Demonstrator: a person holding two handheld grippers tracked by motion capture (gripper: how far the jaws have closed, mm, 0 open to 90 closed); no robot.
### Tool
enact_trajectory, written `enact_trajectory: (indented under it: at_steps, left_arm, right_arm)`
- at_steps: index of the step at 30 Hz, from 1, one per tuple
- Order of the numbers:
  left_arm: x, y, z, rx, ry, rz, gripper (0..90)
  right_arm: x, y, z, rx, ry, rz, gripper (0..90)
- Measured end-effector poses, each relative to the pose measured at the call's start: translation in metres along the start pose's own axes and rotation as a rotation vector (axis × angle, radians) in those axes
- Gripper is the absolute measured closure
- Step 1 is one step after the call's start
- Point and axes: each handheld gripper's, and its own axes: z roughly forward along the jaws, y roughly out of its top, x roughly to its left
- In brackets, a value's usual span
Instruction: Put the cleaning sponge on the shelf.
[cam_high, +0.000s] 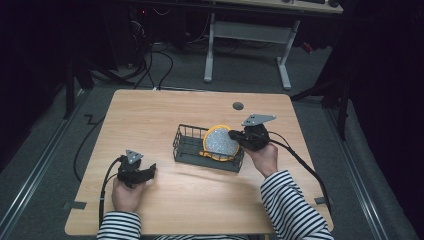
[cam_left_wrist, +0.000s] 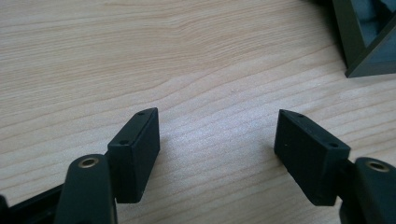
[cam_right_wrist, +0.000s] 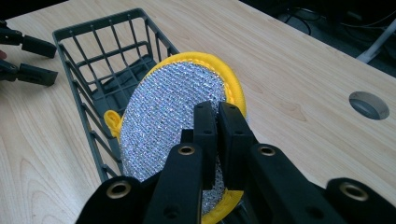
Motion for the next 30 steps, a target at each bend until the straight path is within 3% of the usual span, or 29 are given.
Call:
enact_trajectory:
  at_steps: [7,17,21,30]
  left_arm:
    - [0.000,0.000,0.000,0.000,0.000,0.000,31.5]
    - [0.000,0.000,0.000,0.000,0.000,0.000,31.5]
    - [0.000,0.000,0.000,0.000,0.000,0.000,31.5]
    - [0.000,0.000,0.000,0.000,0.000,0.000,31.5]
  right_arm:
    - [-0.005,-0.005,-0.002,-0.019,0.011,0.036,84.6]
    - [-0.010,-0.013,-0.010,-0.027,-0.002,0.070,62.6]
    - [-0.013,-0.014,-0.016,-0.056,-0.022,0.093,54.7]
    - [-0.022,-0.018,-0.038,-0.088,-0.060,0.126,51.7]
